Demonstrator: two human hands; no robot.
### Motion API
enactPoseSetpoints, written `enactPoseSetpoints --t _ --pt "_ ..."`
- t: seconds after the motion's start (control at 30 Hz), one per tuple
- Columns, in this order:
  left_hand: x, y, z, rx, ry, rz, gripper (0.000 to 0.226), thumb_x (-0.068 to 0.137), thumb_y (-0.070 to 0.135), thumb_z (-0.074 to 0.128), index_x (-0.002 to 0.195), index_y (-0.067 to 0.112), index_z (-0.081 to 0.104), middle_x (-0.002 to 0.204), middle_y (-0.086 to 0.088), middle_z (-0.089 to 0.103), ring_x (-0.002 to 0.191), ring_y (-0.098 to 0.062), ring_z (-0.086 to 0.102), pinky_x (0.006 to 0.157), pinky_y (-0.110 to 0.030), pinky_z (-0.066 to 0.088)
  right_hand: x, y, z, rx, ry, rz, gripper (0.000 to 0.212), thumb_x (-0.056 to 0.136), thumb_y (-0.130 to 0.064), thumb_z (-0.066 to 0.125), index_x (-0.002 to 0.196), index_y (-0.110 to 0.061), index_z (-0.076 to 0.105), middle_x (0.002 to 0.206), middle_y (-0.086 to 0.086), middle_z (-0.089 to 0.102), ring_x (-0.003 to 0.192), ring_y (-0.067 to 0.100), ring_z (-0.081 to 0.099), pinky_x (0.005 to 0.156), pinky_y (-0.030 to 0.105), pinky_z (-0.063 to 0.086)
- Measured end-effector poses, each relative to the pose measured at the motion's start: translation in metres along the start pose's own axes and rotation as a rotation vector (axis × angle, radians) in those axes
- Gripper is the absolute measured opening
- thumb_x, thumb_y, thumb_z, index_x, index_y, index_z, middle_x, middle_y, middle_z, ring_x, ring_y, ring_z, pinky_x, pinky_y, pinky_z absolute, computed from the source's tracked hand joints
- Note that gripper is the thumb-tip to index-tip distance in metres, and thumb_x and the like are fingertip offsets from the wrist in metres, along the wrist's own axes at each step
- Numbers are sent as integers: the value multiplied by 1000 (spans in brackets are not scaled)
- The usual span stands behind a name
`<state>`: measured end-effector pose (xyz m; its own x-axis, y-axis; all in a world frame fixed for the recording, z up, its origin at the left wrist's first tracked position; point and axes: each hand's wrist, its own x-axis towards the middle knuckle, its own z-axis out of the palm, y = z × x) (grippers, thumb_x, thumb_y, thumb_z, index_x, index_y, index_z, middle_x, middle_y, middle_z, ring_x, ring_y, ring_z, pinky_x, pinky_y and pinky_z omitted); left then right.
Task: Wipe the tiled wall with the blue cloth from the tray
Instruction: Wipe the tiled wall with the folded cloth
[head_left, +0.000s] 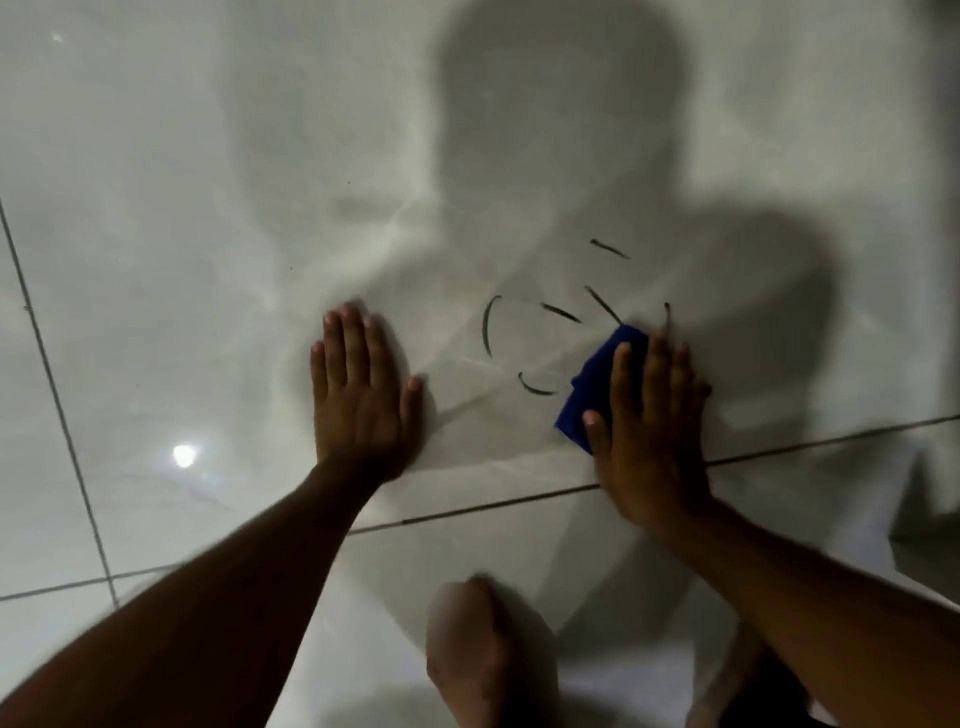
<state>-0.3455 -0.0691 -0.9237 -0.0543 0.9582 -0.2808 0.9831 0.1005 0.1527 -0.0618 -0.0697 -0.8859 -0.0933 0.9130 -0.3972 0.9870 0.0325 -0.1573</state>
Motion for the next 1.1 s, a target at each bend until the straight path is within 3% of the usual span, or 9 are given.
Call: enactPoseSetpoints --t 0.27,0.43,0.47,0.6,0.73,0.83,0.93,1.0,1.1 --pt "2 -7 9 14 97 36 72 99 46 20 156 4 3 164 -22 4 153 -33 -6 124 -45 -3 152 -92 -7 -108 216 -526 73 91 -54 44 151 -15 31 158 24 28 145 46 23 116 63 15" --pt "-2 -2 2 -31 104 36 71 99 42 22 154 -1 11 164 -24 5 153 -34 -3 124 -48 1 110 -40 -17 -394 -90 -1413 74 89 -53 56 151 -18 35 157 21 33 145 41 29 118 58 22" --pt "-1 -3 2 -23 107 37 71 99 42 22 154 -1 12 164 -24 6 153 -34 -3 124 -47 1 139 -47 -26 -411 -48 -1395 73 88 -52 59 149 -17 39 155 21 37 143 41 33 118 59 23" --pt "0 -5 3 -16 107 32 70 98 40 26 154 -1 14 163 -23 6 153 -35 -1 124 -48 3 172 -92 -31 -220 140 -646 72 92 -50 48 152 -14 30 158 24 27 146 44 22 118 59 13" --pt "0 -4 0 -34 107 45 70 98 39 25 153 -3 18 162 -25 9 152 -37 1 123 -51 7 27 -20 13 -293 -150 -1150 75 90 -50 51 153 -17 27 159 22 25 147 43 16 121 57 -5" --pt "-1 -1 0 -9 122 43 70 98 39 26 152 -5 20 161 -28 12 151 -40 4 122 -53 9 88 20 -7 -343 -59 -1408 75 86 -52 61 149 -19 36 153 19 38 141 40 32 118 56 17" --pt "-4 4 -1 -11 104 13 72 97 38 28 152 -7 17 161 -29 12 151 -40 4 123 -53 5 160 -11 -27 -192 204 -617 71 89 -46 60 148 -15 37 152 26 37 139 47 35 113 62 24" --pt "0 12 -6 -43 115 16 73 97 39 27 152 -6 13 162 -28 9 152 -38 2 123 -50 0 131 -24 -11 -33 234 -320 70 92 -47 50 151 -14 33 157 25 30 144 46 26 117 58 13" --pt "12 34 -15 -77 135 79 72 97 38 26 152 -6 12 162 -27 10 152 -38 1 124 -49 2 35 14 3 -140 14 -873 69 93 -46 52 151 -15 34 157 25 31 145 46 25 118 61 18"
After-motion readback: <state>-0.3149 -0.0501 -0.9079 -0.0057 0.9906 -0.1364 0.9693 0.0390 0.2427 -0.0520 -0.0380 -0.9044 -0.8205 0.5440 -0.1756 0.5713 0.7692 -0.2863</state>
